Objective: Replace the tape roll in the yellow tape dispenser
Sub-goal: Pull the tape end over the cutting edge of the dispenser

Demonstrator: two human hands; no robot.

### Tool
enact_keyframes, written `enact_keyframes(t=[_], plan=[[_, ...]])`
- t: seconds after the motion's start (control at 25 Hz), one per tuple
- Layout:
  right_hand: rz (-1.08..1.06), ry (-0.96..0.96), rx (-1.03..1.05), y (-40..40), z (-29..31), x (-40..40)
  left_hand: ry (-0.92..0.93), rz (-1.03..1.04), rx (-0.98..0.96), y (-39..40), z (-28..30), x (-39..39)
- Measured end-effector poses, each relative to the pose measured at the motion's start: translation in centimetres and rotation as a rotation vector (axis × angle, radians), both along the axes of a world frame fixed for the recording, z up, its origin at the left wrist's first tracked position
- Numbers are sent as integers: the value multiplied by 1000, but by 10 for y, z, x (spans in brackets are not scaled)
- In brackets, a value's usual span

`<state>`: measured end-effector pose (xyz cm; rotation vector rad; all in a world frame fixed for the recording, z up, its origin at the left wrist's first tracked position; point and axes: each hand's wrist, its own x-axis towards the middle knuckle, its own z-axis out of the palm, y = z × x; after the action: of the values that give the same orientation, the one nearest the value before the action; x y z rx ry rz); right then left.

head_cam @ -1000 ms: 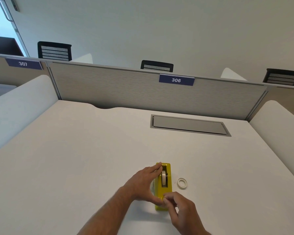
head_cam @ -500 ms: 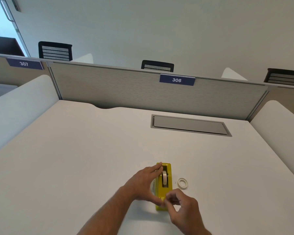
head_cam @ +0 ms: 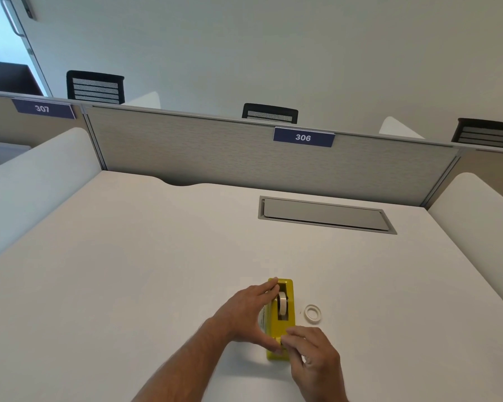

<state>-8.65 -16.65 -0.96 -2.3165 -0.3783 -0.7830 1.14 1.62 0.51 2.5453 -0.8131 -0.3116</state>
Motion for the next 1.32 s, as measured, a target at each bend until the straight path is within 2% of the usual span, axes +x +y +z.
enact_keyframes(t=[0.28,0.4,0.56,0.68,0.84,0.96,1.08,1.32], plan=[[-6,-41,-156,-2,-1,-7,-12,0,33,0,-1,1],[-26,-32,-56,1,2,-8,-19,3,48,-1,-1,1],[-88,119,125,14,0,-18,-22,-3,53,-1,-2,2],[-195,293,366,24,4,-27,-21,-6,52,-1,-2,2],[-414,623,977,31,4,-22,-20,-1,50,-1,-1,0],[-493,754,1372,32,7,-18,-28,-1,42,-1,-1,-1],[-547,814,1509,36,11,-17,-29,-4,34,-1,1,-1],[-613,847,1617,37,12,-13,-17,-4,19,-1,2,-3]])
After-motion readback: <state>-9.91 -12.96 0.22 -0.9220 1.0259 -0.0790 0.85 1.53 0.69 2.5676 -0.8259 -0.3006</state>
